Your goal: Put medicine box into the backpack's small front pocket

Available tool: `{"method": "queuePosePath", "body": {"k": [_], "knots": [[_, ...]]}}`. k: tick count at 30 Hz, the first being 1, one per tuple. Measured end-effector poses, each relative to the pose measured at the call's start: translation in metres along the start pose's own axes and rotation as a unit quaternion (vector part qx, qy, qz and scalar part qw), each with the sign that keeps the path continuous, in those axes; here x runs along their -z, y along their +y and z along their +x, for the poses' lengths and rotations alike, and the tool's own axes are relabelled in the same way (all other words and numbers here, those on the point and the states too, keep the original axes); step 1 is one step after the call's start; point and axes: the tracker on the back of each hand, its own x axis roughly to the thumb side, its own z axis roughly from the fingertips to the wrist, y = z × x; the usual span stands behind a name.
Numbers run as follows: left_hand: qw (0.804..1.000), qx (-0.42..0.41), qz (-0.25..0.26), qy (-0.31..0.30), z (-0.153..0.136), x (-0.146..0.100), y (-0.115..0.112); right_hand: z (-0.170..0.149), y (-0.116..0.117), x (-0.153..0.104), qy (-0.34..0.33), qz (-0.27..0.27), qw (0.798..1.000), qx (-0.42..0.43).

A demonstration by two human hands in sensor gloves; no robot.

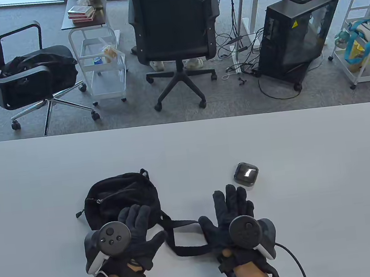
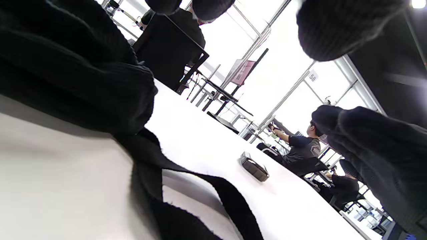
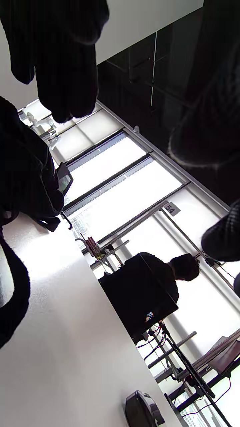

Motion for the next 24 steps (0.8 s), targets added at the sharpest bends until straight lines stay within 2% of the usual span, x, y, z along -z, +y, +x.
{"method": "queuePosePath", "body": {"k": [18,24], "knots": [[0.999,-0.038,0.006,0.019,-0.011,0.002,0.003,0.001,0.002,0.000,-0.002,-0.003,1.000,-0.003],[0.998,-0.039,0.043,0.038,-0.020,0.002,0.015,0.001,0.002,0.000,-0.001,0.001,1.000,0.001]]}}
